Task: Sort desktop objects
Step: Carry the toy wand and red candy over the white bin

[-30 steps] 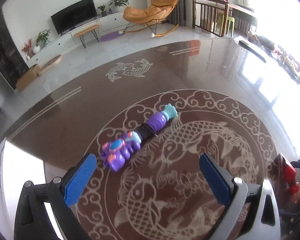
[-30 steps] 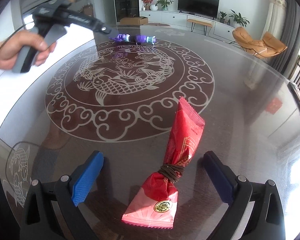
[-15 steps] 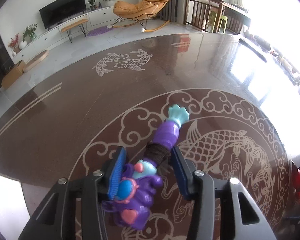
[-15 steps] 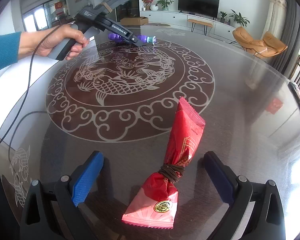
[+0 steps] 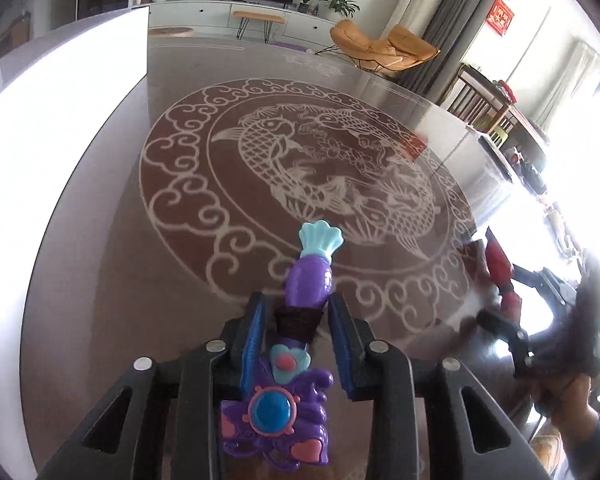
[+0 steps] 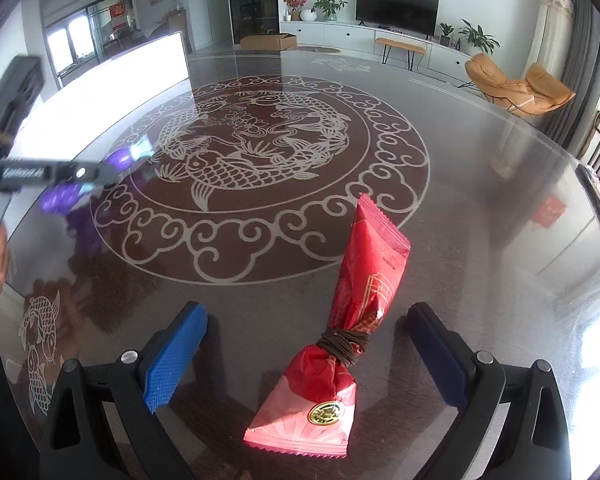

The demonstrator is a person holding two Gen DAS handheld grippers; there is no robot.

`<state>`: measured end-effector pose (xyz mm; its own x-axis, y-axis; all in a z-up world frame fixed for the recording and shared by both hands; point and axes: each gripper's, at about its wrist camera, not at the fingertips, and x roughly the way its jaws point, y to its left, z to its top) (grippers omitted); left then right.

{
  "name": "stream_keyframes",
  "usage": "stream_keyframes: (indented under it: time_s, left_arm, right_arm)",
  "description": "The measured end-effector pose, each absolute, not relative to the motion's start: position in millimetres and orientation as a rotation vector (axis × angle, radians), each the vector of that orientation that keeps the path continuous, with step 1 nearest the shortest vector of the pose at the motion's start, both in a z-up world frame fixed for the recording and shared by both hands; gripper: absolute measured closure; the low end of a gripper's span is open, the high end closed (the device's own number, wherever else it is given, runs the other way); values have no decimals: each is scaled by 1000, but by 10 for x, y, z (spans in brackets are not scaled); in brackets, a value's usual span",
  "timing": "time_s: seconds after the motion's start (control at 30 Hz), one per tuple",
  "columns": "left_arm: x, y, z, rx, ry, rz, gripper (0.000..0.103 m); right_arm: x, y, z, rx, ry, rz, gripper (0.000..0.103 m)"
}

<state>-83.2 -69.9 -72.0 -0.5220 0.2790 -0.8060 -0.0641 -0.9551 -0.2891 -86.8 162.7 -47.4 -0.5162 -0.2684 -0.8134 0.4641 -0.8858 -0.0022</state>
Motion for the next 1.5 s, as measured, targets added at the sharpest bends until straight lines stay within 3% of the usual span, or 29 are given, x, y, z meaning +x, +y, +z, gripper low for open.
stream_keyframes:
  time_s: [0.07,0.13,0.27,0.37,0.4,0.47,0.53,0.83,1.07,1.1,1.17,1.23,1.27,1.3,1.5]
  left_arm:
    - [-697,-678,-721,-1409,-312,2555,46]
    - [-649,-618,-729,-1424,-224,2555,37]
    - [-615,-431,-722,-1430,17,2548,34]
    - [-641,-431,-707,-1406,72,2555,35]
    - [-667,-451,-713,-1397,82,2561,38]
    - [-636,-442,-713,-1368,140,2587,69]
    - [-562,-458,-701,-1347,133,2595,82]
    - [-130,-879,-588,-1197,-235,2665,82]
    - [83,-911,-333,-1092,-240,2711,83]
    - [115,-924,-298,-1081,-248,2715,83]
    - [185,-966,-212,-1048,-267,2730,83]
    - [267,-1013,-107,-1005,-284,2750,83]
    - [306,-1042,-53,-980,-290,2762,83]
    - [350,-1069,-2,-954,-297,2772,83]
    - [598,-1244,256,-841,-342,2814,83]
  right_arm:
    - [-868,1628,-474,1233,306,-2399,2]
    - [-868,1628,-474,1233,306,-2399,2]
    - [-868,1627,-475,1233,307,-2399,2]
    - [-868,1624,-477,1233,307,-2399,2]
    - [-869,1623,-477,1233,307,-2399,2]
    - [-869,1627,-476,1233,305,-2397,2]
    - [-871,1631,-476,1233,301,-2396,1]
    - [-799,2050,-234,1322,117,-2292,0]
    - [-1100,1936,-154,1480,162,-2218,2]
    - [-1139,1898,-182,1507,170,-2219,8]
    - [-1189,1818,-256,1553,192,-2209,30]
    - [-1164,1769,-272,1563,247,-2238,65]
    - [-1130,1753,-262,1555,265,-2242,78]
    - [-1090,1748,-249,1546,265,-2248,83]
    - [-854,1765,61,1429,262,-2310,85]
